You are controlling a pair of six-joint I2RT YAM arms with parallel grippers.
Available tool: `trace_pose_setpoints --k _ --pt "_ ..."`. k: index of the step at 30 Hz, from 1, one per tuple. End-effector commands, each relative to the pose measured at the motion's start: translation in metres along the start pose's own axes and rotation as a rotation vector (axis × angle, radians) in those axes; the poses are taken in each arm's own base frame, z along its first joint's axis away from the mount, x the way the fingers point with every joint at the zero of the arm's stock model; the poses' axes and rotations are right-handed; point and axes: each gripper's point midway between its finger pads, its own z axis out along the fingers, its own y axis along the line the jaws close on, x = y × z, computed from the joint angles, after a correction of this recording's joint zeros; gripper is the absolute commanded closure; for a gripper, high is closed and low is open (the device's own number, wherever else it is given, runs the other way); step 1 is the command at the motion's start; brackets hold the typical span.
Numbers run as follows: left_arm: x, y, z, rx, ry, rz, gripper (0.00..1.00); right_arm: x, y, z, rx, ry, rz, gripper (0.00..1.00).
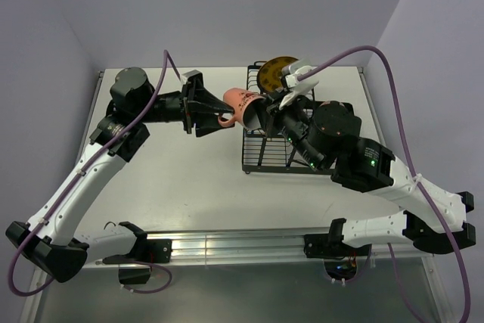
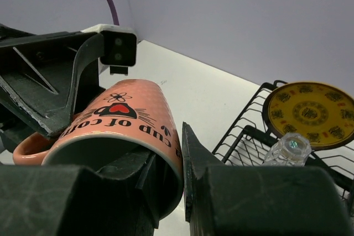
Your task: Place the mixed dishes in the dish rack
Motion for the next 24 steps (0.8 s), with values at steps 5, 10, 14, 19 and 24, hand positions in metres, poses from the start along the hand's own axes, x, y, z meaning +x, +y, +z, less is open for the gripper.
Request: trace_pose_setpoints --k 5,10,14,19,24 --pt "0.008 -0.010 -0.003 0.052 0.026 0.029 0.72 -0.026 0.012 -0.005 -0.039 -0.103 0.147 1.00" --pt "0.014 -0.024 -0.004 0.131 0.052 0.083 1.00 -0.025 0.017 -0.006 -0.066 -0.100 0.192 1.00" --pt "0.023 -0.037 -0.008 0.213 0.091 0.156 1.00 -0.025 0.021 -0.008 -0.089 -0.107 0.242 1.00" --pt "0.037 -0.047 -0.014 0.265 0.123 0.235 1.00 -0.025 0.026 -0.009 -0.119 -0.108 0.264 1.00" --pt "0.048 -0.051 -0.020 0.334 0.155 0.273 1.00 -0.030 0.042 -0.008 -0.195 -0.104 0.281 1.00"
